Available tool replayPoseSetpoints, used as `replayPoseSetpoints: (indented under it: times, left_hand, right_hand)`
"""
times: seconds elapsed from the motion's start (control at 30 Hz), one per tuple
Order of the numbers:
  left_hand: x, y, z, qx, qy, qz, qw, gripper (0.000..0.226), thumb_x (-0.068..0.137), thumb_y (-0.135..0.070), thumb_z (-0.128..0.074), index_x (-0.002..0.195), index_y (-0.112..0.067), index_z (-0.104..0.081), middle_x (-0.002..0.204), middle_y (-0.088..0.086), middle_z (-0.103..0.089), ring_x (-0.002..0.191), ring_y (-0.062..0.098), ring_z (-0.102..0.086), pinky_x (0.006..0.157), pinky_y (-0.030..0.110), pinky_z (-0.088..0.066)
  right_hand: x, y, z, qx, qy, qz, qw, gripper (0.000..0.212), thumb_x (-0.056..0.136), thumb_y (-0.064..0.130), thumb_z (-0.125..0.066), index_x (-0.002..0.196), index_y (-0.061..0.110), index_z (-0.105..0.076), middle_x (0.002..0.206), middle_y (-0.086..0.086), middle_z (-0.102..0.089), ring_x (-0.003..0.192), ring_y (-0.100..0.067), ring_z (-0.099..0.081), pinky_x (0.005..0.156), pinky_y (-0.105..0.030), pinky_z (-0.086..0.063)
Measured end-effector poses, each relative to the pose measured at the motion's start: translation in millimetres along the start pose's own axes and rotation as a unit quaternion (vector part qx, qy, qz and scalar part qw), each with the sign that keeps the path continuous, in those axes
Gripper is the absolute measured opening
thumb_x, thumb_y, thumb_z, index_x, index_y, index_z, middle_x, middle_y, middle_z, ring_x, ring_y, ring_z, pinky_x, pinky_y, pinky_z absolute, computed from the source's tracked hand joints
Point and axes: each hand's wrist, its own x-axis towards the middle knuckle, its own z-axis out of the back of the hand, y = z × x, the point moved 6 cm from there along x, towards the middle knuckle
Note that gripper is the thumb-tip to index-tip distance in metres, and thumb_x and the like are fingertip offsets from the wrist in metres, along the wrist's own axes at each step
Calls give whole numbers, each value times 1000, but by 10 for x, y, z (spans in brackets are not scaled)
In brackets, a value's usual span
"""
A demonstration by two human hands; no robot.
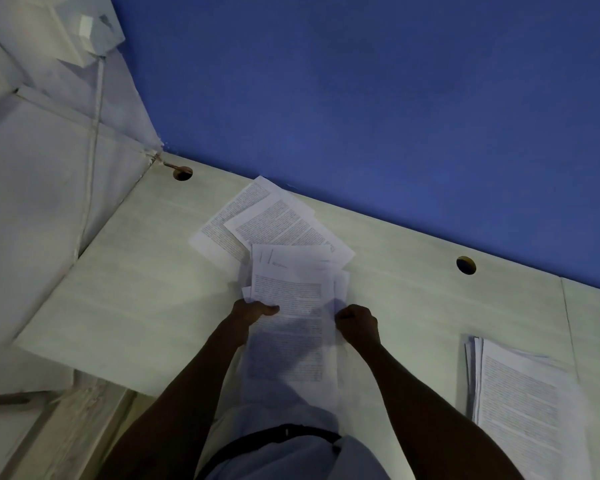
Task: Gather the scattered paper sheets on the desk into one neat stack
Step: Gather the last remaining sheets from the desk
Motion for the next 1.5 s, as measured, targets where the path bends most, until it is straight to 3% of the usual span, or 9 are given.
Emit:
replayPoseSetpoints:
  times: [0.33, 0.57, 0.77, 0.87, 0.97, 1.13, 1.23, 1.37, 1.5]
  left_hand:
    - [6, 6, -138, -24, -4, -18, 1000, 43, 76, -1, -83, 116, 1, -66, 114, 17, -70, 104, 33, -67, 95, 44, -54]
    - [-8, -33, -199, -57, 97, -43, 993, 55, 76, 0, -81, 127, -1, -61, 123, 19, -67, 112, 35, -64, 98, 49, -53]
    - [-56, -75, -275, -68, 207, 9, 976, 60, 80, -5, -79, 136, 0, -57, 134, 26, -60, 122, 41, -59, 99, 51, -52]
    - [-14, -290, -212, -98, 163, 1, 982, 35, 93, -18, -68, 124, -2, -65, 119, 21, -70, 101, 34, -70, 80, 41, -60]
    - [208, -564, -88, -118, 71, -8, 991, 51, 83, -35, -79, 120, -3, -68, 116, 18, -72, 100, 32, -71, 77, 39, -60]
    - [489, -986, -105, -33, -86, -37, 995, 54, 90, -29, -75, 128, 5, -57, 129, 20, -63, 115, 32, -62, 101, 43, -51]
    - [383, -1164, -104, -20, -167, -100, 981, 30, 99, -20, -60, 120, 2, -63, 113, 13, -65, 111, 29, -61, 84, 29, -47]
    - [402, -1076, 166, -79, -211, -139, 964, 16, 90, -5, -64, 76, -7, -58, 73, 6, -56, 76, 24, -58, 75, 35, -51]
    - [369, -1056, 485, -143, -226, -111, 957, 6, 96, -5, -51, 99, -9, -54, 87, 5, -55, 85, 23, -59, 85, 40, -59]
  right_hand:
    - [-49, 47, -102, 71, 37, -10, 997, 66, 80, 52, -82, 126, 11, -60, 125, -7, -67, 116, -28, -64, 92, -37, -54]
    - [-135, 58, 88, 98, -91, -41, 990, 97, 66, 73, -82, 135, 10, -55, 130, -10, -60, 123, -31, -57, 99, -44, -50]
    - [-158, 177, 94, 363, 104, -22, 926, 34, 72, 19, -93, 100, 14, -75, 106, -9, -78, 95, -27, -74, 90, -48, -62]
    - [-157, 116, 146, 347, 91, 1, 934, 32, 71, 11, -93, 97, 17, -75, 104, -6, -77, 91, -22, -73, 87, -42, -63]
    - [-131, -15, 156, 348, 110, -5, 931, 42, 68, 18, -96, 105, 14, -78, 108, -7, -79, 101, -28, -74, 92, -46, -61]
    - [-158, -74, 147, 361, 175, 0, 916, 58, 67, 27, -96, 120, 14, -75, 116, -7, -77, 109, -32, -73, 98, -50, -58]
    - [-146, -151, 171, 379, 203, 5, 903, 49, 78, 10, -88, 124, 8, -71, 120, -13, -75, 110, -34, -72, 98, -49, -58]
    - [-79, -312, 302, 398, 94, -43, 911, 30, 77, -8, -81, 104, 3, -75, 109, -18, -77, 88, -29, -74, 77, -37, -62]
    - [-35, -443, 301, 420, 64, -76, 902, 30, 80, -8, -79, 108, 0, -73, 111, -20, -75, 95, -34, -73, 91, -46, -59]
